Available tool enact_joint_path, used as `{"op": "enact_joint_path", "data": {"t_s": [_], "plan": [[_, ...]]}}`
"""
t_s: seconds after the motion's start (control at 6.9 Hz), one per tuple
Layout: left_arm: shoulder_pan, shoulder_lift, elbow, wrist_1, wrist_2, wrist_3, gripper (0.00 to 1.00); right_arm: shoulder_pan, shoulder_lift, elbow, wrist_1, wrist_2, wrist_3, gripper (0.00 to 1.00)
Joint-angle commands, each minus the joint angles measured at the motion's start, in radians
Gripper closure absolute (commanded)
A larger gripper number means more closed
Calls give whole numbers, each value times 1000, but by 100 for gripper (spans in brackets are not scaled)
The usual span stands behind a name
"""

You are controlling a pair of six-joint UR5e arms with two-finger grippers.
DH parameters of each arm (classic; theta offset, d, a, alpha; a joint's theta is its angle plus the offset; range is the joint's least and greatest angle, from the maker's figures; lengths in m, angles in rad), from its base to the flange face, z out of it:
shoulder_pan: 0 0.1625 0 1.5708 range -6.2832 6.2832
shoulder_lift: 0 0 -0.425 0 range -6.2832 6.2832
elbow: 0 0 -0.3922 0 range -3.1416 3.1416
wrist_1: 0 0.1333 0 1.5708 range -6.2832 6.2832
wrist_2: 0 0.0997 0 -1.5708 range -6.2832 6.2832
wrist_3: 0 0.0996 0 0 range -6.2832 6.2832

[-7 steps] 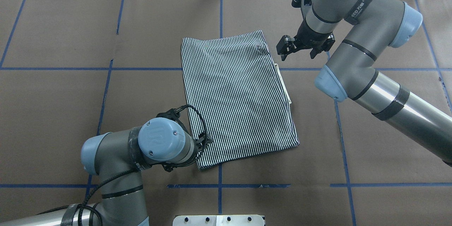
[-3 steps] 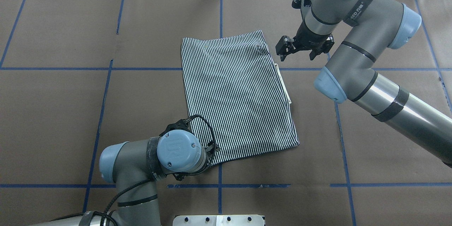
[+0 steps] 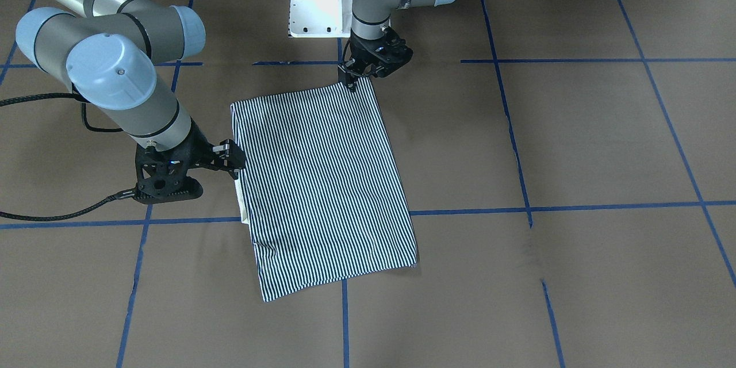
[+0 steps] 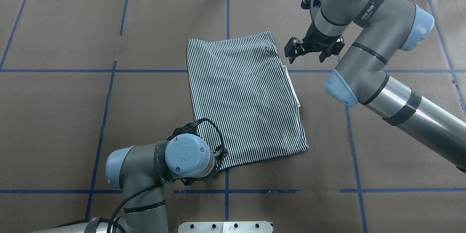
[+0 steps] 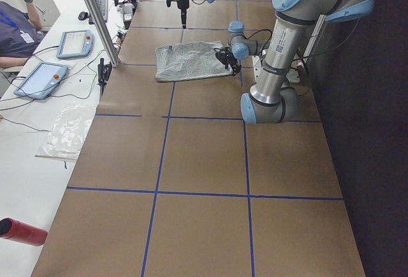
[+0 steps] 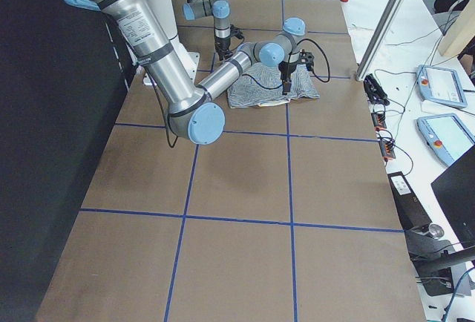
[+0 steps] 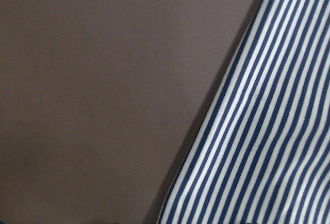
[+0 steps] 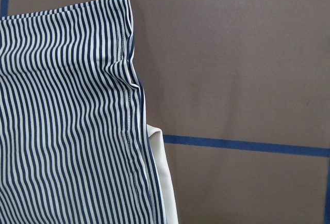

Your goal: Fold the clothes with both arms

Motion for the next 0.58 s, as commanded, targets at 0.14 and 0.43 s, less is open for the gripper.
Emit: {"op": "enact_joint_path", "data": {"t_s": [0.14, 0.43], "plan": [[0, 0, 0, 8, 10, 3, 100, 1, -2, 0, 0, 0, -1, 0], [-3, 6, -18, 8, 10, 15, 100, 1, -2, 3, -3, 0, 1, 0]]}}
